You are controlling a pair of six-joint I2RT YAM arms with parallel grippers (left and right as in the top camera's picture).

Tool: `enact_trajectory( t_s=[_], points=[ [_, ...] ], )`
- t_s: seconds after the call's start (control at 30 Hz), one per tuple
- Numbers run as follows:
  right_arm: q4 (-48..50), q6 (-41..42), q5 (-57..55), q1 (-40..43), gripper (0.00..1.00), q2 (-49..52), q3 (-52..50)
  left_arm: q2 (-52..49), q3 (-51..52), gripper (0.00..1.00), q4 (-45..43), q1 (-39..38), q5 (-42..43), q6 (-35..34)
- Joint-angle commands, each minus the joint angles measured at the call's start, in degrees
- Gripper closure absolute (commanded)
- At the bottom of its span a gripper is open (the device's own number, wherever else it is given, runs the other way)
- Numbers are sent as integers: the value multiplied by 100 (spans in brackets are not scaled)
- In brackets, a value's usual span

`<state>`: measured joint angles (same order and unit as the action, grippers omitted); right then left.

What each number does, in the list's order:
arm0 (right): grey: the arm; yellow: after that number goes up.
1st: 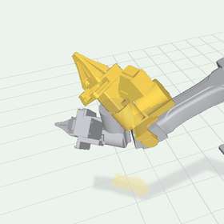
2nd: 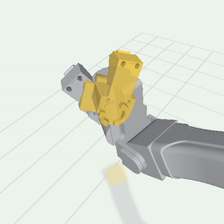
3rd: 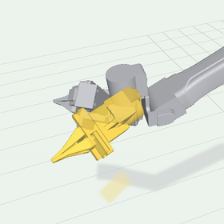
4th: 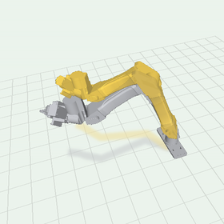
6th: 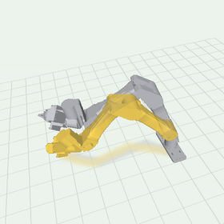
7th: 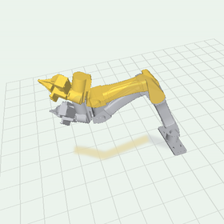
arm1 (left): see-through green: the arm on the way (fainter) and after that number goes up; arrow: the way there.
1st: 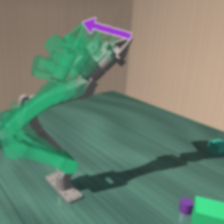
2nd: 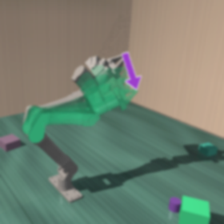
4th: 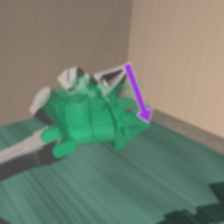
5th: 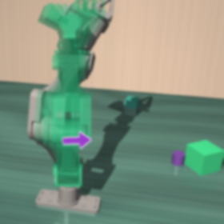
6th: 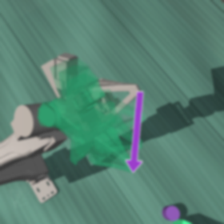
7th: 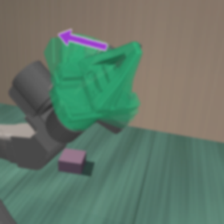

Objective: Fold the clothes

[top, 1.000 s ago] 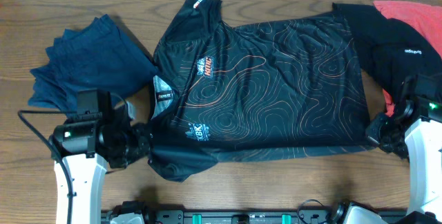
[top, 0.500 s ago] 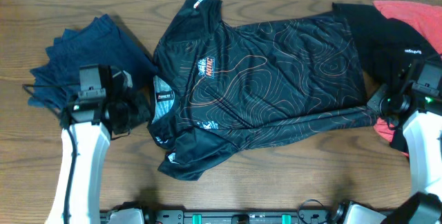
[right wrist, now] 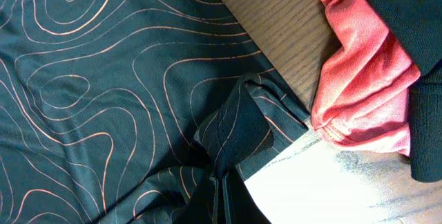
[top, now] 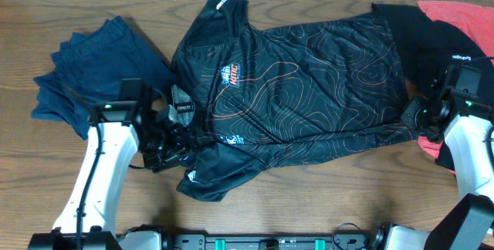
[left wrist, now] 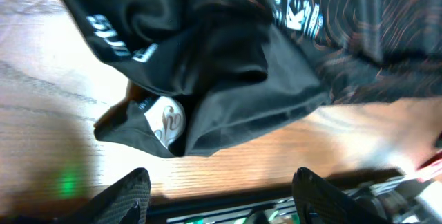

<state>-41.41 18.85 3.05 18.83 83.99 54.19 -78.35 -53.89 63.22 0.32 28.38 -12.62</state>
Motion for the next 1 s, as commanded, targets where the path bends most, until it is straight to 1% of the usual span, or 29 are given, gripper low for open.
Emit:
enact_trajectory(
  t_s=[0.0, 0.07, 0.33, 0.5, 0.73, 0.77, 0.83, 0.97],
  points=[
    [-59, -72, 22, -52, 99, 4, -9, 0, 83, 31, 22, -308, -481, 212],
    [-87, -101, 22, -52, 99, 4, -9, 0, 179, 29, -59, -459, -732, 105],
    [-144, -177, 20, -52, 99, 4, -9, 0, 796, 28, -616, -592, -745, 94],
    [-151, -177, 20, -52, 99, 4, -9, 0, 1172, 28, -1091, -592, -494, 98],
    [-170, -177, 20, -52, 99, 4, -9, 0, 1543, 28, -1631, -595, -444, 96],
    [-170, -177, 20, -52, 99, 4, -9, 0, 1572, 29, -1709, -595, -398, 98],
    [-170, -177, 20, -52, 99, 4, -9, 0, 1613, 35, -1843, -599, -284, 98],
    [-188, -177, 20, -52, 99, 4, -9, -7, 1617, 50, -1954, -769, -280, 96]
  ],
)
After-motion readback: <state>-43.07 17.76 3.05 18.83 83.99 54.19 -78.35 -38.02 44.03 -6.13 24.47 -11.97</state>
